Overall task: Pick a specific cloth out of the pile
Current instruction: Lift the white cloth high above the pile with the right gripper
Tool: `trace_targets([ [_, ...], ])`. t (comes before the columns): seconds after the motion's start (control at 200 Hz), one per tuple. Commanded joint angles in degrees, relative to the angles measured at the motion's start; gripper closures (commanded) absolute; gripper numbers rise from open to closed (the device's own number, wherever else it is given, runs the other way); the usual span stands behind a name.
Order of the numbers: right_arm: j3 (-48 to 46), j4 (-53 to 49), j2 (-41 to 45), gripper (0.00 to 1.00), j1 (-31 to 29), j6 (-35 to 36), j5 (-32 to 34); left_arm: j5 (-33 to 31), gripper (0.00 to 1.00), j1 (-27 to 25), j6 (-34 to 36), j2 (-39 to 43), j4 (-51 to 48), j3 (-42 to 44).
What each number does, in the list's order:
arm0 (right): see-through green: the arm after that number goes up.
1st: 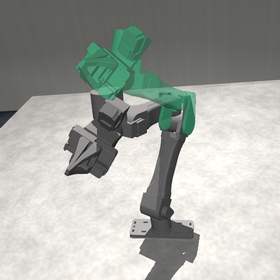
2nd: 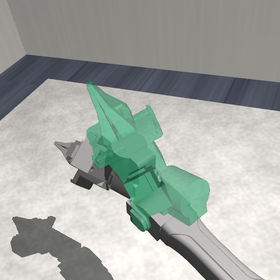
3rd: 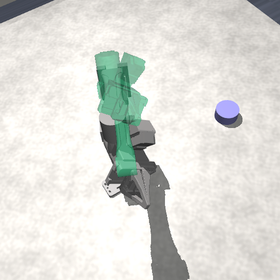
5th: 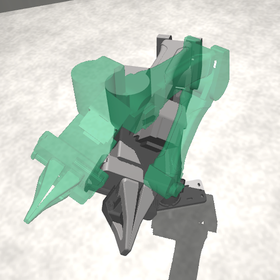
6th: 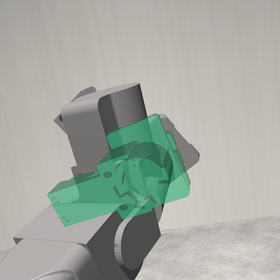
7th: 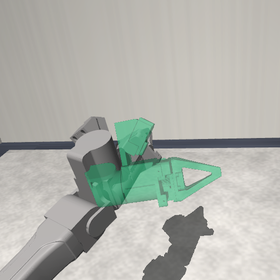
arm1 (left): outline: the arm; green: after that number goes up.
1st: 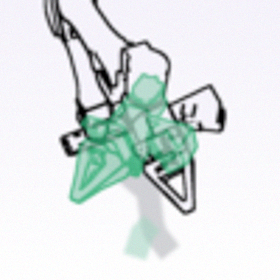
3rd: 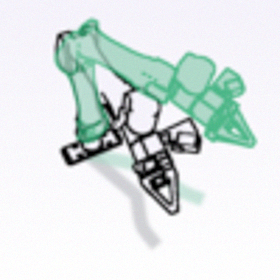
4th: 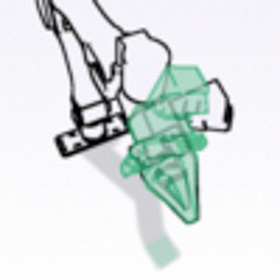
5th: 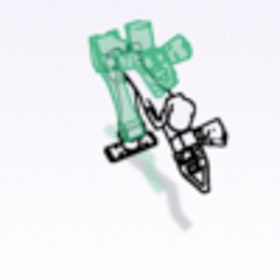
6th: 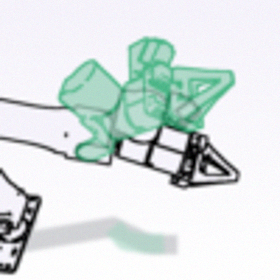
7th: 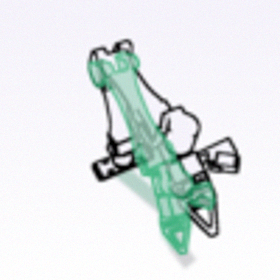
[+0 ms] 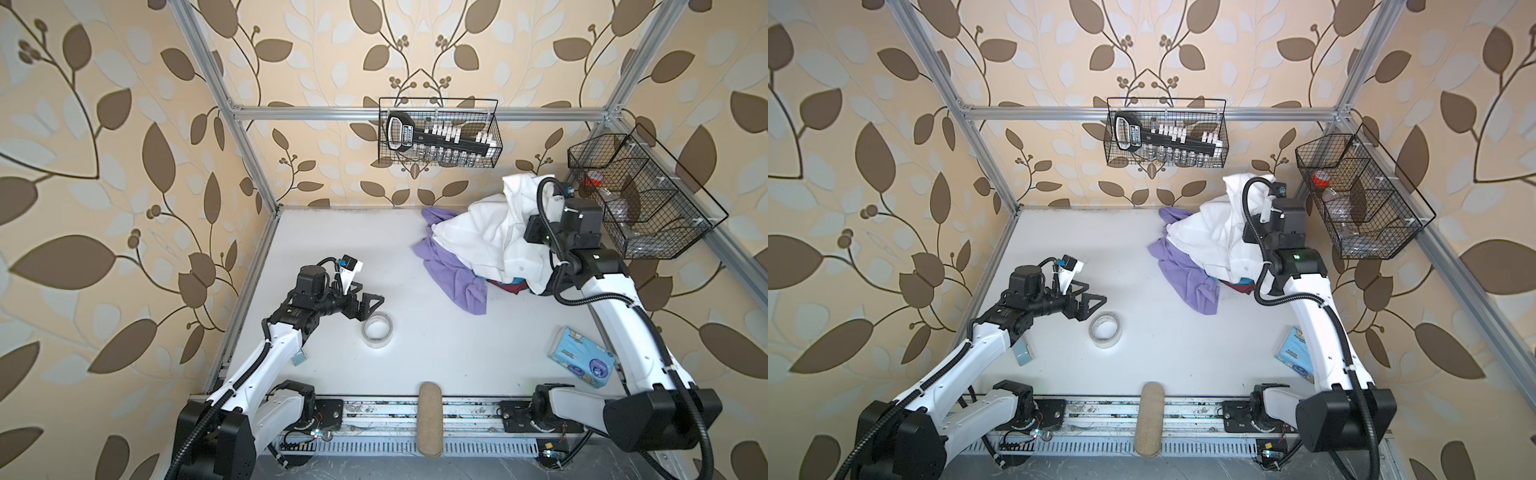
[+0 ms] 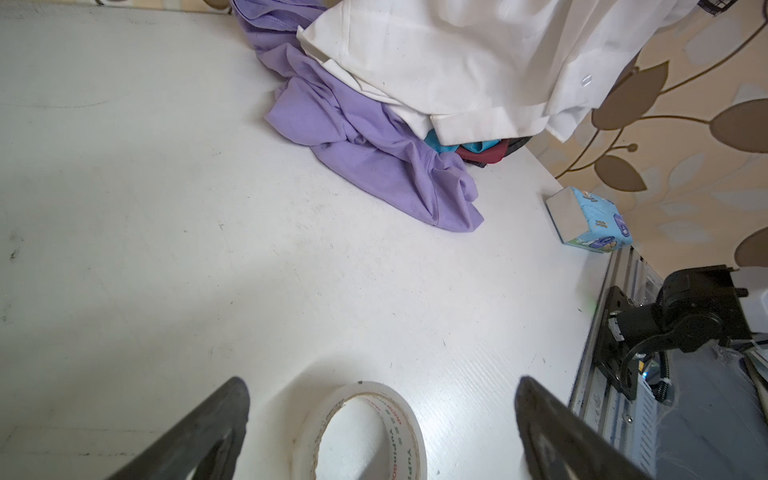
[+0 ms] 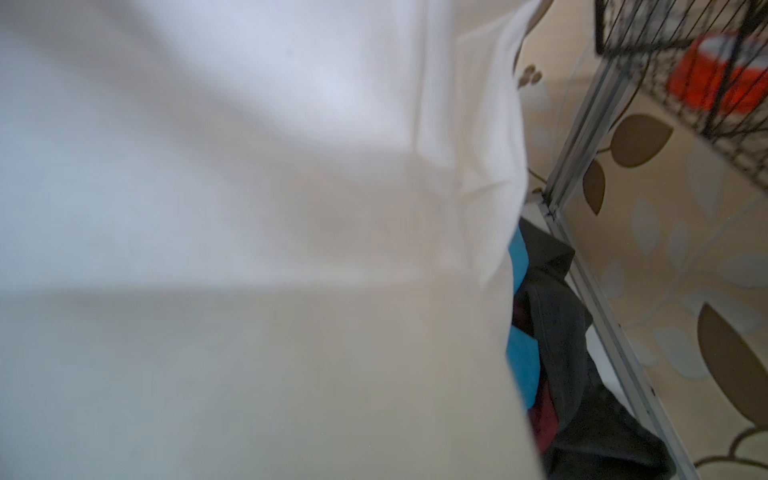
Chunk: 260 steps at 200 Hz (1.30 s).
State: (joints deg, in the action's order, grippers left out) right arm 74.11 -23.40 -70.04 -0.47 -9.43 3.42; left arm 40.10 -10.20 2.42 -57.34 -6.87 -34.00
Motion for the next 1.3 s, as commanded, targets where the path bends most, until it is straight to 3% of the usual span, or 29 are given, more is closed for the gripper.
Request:
trace_targets([
  [0.0,3.57,4.46,3.45,1.0,-0.06,-1.44,-1.28,0.86,0.01,-0.54,0.81,1.83,0.0,-1.81],
  [0.33,11.05,13.25,8.52,1.0,-0.19,-6.56,-11.8,-0.63,0.01,-0.61,0.26,3.89,0.89,-0.92],
  [0.61,21.62,18.87,2.56,1.0,-1.11,-14.74,-29.62,-2.36,0.01,-0.61,-0.21,5.33,1.31,-0.38],
  [0.78,24.16,25.59,-1.22,1.0,-6.21,-18.9,-33.88,-3.33,0.01,-0.61,-0.48,7.07,2.43,0.58],
  [0.97,33.79,29.61,-9.9,1.0,-18.21,-18.41,-35.32,-4.06,0.01,-0.61,-0.55,8.64,3.24,1.39],
  [1.145,53.91,28.88,-24.55,1.0,-27.81,-17.49,-37.68,-3.81,0.01,-0.62,-0.48,9.65,3.7,2.0],
  [1.294,68.22,32.44,-39.27,1.0,-31.75,-20.87,-39.93,-2.92,0.03,-0.68,-0.2,10.14,3.87,2.34],
])
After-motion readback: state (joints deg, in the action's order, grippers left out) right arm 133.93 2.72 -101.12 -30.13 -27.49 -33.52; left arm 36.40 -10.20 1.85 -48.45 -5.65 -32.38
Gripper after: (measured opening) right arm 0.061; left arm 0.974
